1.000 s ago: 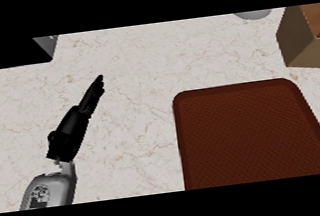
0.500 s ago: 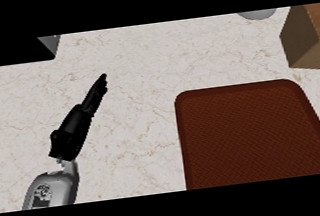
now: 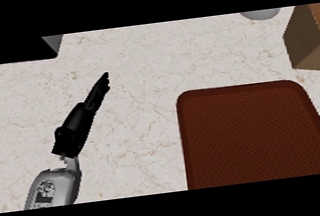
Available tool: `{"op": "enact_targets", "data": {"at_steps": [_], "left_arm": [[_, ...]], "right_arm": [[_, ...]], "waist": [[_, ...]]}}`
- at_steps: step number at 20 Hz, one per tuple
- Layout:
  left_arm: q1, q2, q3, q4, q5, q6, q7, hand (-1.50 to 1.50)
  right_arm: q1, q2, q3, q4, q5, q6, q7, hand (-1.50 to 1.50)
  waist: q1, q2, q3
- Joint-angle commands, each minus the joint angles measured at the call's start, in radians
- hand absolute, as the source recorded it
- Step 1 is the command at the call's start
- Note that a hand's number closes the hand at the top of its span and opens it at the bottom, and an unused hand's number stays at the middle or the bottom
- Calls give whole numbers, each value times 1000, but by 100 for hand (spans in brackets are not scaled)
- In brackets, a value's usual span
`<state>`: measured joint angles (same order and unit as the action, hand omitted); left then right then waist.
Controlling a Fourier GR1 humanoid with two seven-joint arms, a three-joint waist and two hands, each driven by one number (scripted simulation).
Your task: Pick the cupcake from the tray and place it in the cardboard box
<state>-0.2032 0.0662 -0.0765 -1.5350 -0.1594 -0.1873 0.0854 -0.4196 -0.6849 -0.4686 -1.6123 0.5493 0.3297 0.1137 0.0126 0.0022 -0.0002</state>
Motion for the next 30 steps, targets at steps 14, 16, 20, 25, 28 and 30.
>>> {"op": "enact_targets", "data": {"at_steps": [14, 16, 20, 25, 28, 30], "left_arm": [[30, 29, 19, -77, 26, -51, 27, 0], [-28, 32, 34, 3, 24, -54, -6, 0], [-19, -36, -8, 47, -31, 16, -40, 0], [-5, -4, 7, 1, 7, -31, -16, 0], [-12, -18, -9, 22, -20, -13, -31, 0], [-42, -16, -5, 8, -6, -26, 2, 0]], "right_arm": [[-312, -26, 176, 646, 237, -286, -183, 150], [-390, -53, 161, 836, 260, -337, -248, 150], [-407, -22, 174, 956, 293, -408, -288, 150], [-450, -11, 64, 1134, 193, -355, -262, -150], [-452, 21, 75, 1238, 211, -395, -309, -150], [-478, 16, 50, 1289, 194, -412, -361, -150]], "waist": [[10, 1, 0], [18, 8, 1], [8, 6, 1], [25, 12, 2], [25, 14, 2], [33, 16, 3]]}}
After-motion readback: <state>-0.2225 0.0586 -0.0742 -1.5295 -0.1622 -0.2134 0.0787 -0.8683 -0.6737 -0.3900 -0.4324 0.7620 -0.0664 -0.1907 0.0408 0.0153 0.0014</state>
